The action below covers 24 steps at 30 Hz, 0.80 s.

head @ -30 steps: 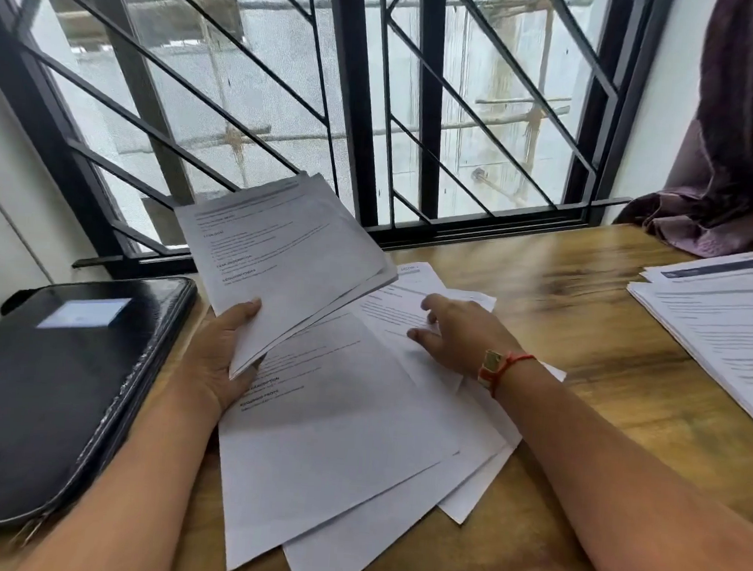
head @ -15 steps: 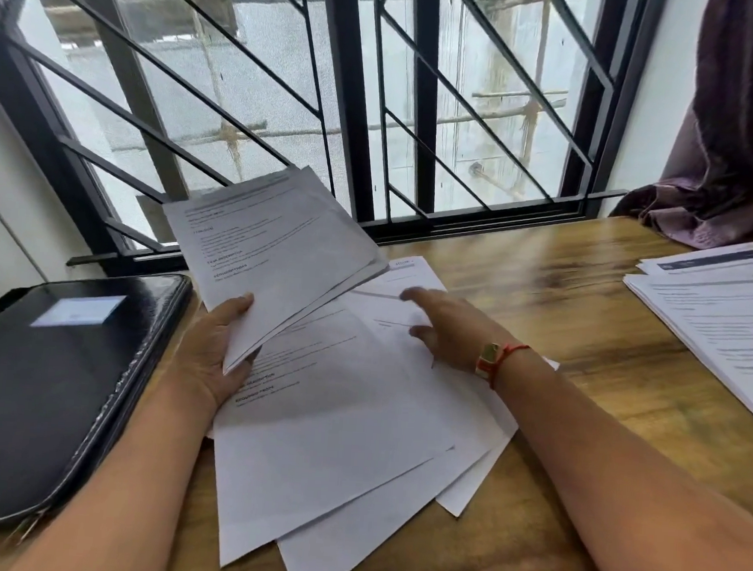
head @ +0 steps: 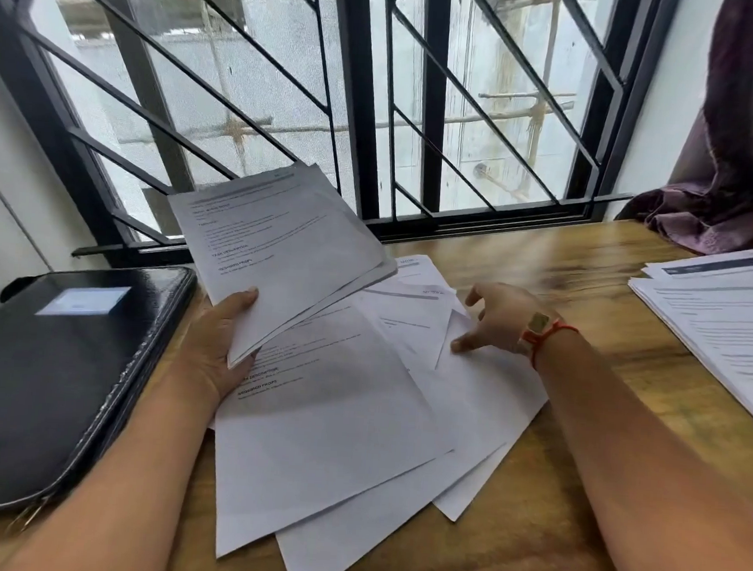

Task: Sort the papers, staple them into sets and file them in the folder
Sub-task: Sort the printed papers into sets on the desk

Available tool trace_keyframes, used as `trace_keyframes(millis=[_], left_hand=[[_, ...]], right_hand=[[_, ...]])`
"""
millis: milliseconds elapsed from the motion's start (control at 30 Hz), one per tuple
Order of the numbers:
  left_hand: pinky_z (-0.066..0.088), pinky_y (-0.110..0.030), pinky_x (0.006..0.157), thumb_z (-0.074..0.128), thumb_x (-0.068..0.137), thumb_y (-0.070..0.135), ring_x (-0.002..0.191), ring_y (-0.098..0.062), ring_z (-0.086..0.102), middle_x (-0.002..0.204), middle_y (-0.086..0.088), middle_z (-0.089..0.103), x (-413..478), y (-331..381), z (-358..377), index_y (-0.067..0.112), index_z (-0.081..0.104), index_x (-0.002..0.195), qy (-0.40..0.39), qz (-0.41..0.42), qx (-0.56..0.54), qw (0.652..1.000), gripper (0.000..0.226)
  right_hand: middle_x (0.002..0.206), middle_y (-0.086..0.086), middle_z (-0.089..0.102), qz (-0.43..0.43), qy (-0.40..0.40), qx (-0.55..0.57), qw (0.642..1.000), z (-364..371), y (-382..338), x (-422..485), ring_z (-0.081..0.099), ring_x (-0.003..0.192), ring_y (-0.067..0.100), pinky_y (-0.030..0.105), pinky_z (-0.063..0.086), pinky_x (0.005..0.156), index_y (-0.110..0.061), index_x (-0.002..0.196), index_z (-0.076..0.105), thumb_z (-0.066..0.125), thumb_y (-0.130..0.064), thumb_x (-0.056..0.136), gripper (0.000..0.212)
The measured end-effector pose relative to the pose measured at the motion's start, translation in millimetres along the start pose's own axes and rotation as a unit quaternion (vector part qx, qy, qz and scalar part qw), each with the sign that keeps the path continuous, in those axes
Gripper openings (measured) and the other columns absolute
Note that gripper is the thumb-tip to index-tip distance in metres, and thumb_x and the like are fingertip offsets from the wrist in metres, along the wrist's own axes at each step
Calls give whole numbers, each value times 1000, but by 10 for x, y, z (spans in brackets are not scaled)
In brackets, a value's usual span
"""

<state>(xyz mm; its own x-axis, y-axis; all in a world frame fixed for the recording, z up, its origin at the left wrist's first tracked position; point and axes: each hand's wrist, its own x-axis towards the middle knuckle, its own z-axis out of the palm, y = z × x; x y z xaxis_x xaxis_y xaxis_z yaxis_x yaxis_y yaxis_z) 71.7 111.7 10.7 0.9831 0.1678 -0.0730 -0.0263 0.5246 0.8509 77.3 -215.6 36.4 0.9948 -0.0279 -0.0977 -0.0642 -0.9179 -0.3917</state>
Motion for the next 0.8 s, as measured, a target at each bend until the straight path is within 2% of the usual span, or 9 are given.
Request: trace_keyframes(millis=[67,133,167,233,367,500,633,800], left_hand=[[60,-33,56,57,96,7,83,-25,76,101,-9,76,-4,-4,6,16,64,125,4,-4,8,1000,31],[61,-36,59,59,95,8,89,-28,75,109,-12,75,9,-10,-11,16,64,127,5,-7,12,1000,32],[61,-37,62,60,95,9,92,-29,74,114,-13,73,14,-9,-25,16,64,128,7,-9,13,1000,34],[61,-40,65,60,94,9,96,-31,73,119,-15,71,22,-12,-35,15,62,131,6,-8,11,1000,37],[61,-42,66,57,96,5,96,-32,73,116,-15,72,29,-24,-26,14,61,132,-5,-2,8,1000,37],[61,-48,74,56,96,4,106,-36,70,123,-17,69,43,-38,-45,15,60,135,-21,2,13,1000,40],[60,-49,78,55,96,2,110,-38,68,125,-18,68,59,-56,-60,14,58,136,-37,8,12,999,42],[60,-49,78,56,95,4,110,-38,68,125,-17,68,99,-61,-96,15,58,136,-32,3,15,999,43]], right_hand=[[115,2,67,3,17,22,1000,13,35,61,61,105,23,32,51,91,-19,113,63,89,-36,69,53],[104,2,71,5,38,47,998,28,86,125,64,96,20,33,53,90,-24,86,65,86,-30,73,26],[99,2,72,8,47,58,997,32,110,150,65,93,20,34,55,88,-25,75,63,85,-28,75,22],[91,2,73,25,70,73,995,31,167,199,67,88,21,35,56,85,-25,66,63,80,-29,79,22],[90,5,73,69,113,88,987,17,296,278,67,88,25,33,56,82,-23,69,68,75,-34,82,18],[92,7,74,92,141,105,980,-8,407,308,68,89,28,32,55,82,-18,84,76,71,-34,83,17],[87,9,73,109,161,115,974,-4,456,316,67,82,29,28,48,69,-16,83,76,65,-34,82,20],[87,10,72,108,159,123,974,-2,450,305,67,83,30,27,44,68,-15,86,76,64,-34,85,22]])
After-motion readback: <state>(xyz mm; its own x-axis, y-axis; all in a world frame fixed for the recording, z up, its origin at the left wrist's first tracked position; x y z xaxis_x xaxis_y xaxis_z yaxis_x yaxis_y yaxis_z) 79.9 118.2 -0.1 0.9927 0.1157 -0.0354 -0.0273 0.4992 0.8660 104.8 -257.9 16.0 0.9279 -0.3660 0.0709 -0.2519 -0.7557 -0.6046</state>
